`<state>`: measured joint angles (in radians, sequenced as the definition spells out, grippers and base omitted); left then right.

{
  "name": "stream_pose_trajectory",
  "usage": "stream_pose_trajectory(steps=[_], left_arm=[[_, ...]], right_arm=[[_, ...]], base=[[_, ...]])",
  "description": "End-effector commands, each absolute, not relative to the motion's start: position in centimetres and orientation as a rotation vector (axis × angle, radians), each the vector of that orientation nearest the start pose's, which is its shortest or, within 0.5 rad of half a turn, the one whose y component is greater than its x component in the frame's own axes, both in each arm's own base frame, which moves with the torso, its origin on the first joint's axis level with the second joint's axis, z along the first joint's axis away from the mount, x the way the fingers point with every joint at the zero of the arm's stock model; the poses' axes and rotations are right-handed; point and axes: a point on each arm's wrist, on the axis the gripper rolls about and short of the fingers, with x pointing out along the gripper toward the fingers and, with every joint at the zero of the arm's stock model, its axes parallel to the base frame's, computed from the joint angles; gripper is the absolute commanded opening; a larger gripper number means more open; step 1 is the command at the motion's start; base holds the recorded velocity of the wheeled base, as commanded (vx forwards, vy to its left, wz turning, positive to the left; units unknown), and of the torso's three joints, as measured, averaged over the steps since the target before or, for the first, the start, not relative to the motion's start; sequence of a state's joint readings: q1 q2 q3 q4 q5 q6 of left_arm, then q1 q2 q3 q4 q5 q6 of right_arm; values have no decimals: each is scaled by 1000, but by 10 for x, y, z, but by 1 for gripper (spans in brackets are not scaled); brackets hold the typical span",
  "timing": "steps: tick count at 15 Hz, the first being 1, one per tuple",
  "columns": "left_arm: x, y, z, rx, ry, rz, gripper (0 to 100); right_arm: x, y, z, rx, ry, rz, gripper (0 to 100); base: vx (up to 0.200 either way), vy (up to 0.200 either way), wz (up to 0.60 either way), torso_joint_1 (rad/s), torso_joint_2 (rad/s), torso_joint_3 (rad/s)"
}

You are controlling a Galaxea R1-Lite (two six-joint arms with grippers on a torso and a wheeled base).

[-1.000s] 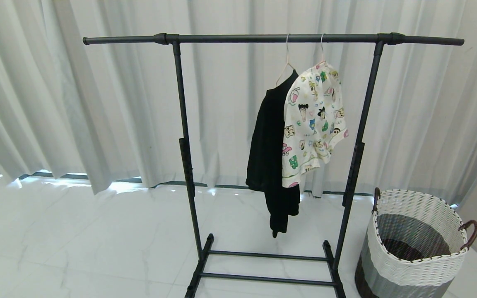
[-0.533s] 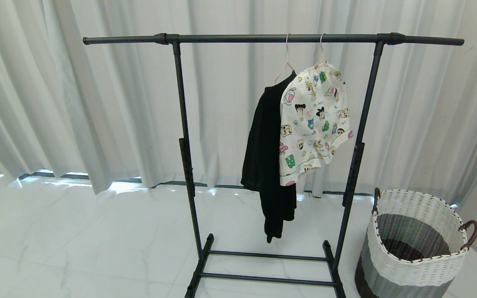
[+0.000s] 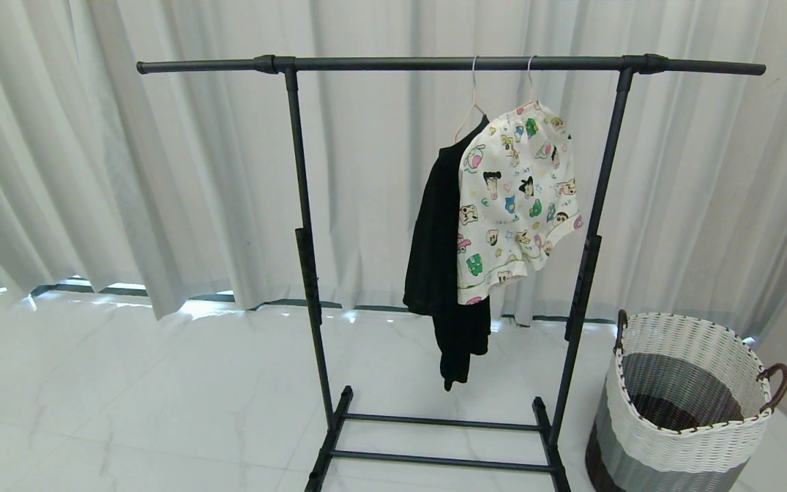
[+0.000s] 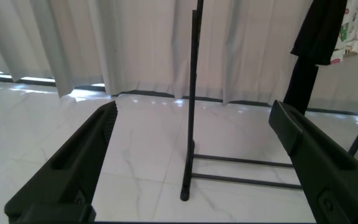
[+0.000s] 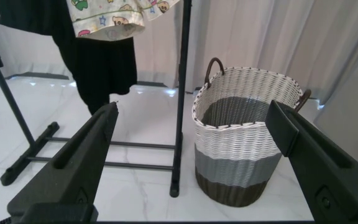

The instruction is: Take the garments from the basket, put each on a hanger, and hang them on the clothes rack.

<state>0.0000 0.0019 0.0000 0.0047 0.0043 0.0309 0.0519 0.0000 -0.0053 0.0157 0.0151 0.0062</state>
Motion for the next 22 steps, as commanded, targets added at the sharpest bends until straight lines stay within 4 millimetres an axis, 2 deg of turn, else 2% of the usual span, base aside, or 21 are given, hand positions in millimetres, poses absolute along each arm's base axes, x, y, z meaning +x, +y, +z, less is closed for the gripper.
stream_pose_trajectory(steps=[1, 22], left_arm=[[-23, 0, 75, 31, 6, 6, 100], [-23, 0, 75, 11, 3, 11, 100]], right_arm=[[-23, -1, 76, 6, 9, 67, 100], [-23, -1, 75, 6, 11, 67, 100]], base=[[0, 0, 0, 0, 0, 0], [0, 0, 0, 0, 0, 0]])
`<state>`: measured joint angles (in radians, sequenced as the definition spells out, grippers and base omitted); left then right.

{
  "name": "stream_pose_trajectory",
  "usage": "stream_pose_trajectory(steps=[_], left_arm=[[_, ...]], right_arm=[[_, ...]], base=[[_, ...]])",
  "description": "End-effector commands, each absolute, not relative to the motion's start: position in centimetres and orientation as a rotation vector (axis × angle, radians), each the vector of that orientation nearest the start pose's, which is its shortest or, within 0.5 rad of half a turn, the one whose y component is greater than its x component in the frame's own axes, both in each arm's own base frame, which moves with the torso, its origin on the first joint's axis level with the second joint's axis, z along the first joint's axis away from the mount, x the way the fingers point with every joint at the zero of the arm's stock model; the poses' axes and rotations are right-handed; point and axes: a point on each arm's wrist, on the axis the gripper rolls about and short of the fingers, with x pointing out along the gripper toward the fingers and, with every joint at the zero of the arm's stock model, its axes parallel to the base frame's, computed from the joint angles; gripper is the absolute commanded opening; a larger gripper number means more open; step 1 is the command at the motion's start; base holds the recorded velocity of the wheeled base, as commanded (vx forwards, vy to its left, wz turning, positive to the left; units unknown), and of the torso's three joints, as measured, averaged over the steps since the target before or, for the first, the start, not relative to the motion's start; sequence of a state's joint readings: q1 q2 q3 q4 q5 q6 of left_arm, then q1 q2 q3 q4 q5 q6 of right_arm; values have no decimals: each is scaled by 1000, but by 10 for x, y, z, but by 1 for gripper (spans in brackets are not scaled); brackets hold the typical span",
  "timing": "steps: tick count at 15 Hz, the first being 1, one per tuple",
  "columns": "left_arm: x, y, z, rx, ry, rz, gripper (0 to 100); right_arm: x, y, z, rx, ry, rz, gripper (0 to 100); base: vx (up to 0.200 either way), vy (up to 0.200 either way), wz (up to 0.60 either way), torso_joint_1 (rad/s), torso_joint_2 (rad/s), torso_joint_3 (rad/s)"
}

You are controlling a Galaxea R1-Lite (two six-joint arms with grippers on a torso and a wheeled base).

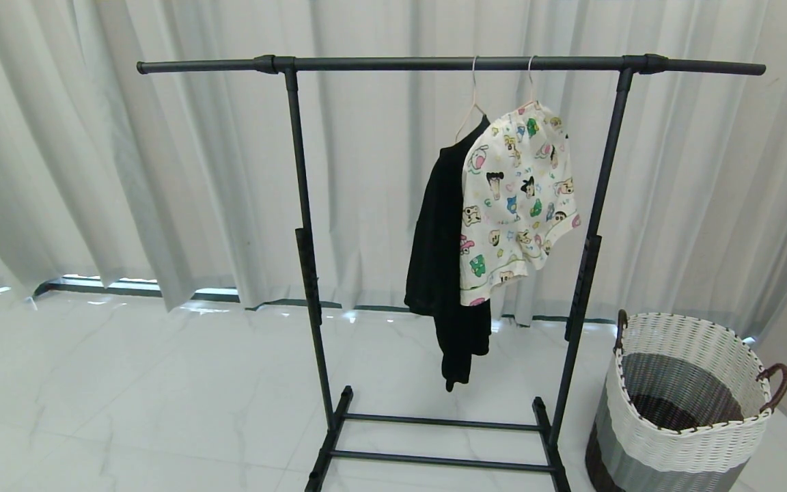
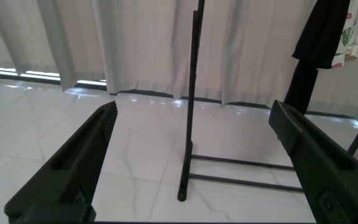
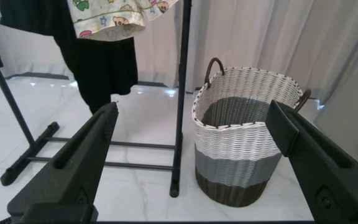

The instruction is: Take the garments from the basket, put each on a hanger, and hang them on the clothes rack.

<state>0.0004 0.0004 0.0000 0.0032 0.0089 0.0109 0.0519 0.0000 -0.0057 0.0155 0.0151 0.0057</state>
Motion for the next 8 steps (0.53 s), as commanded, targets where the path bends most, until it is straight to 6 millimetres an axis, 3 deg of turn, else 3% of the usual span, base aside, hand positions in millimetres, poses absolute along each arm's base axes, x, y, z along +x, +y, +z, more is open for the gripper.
stream_pose_trajectory(steps=[1, 8], left_arm=[[-23, 0, 75, 11, 3, 11, 100], [-23, 0, 75, 11, 3, 11, 100]], right_arm=[[-23, -1, 75, 6, 11, 67, 100], [-23, -1, 76, -2, 9, 68, 100]], base=[[0, 0, 0, 0, 0, 0], [0, 0, 0, 0, 0, 0]])
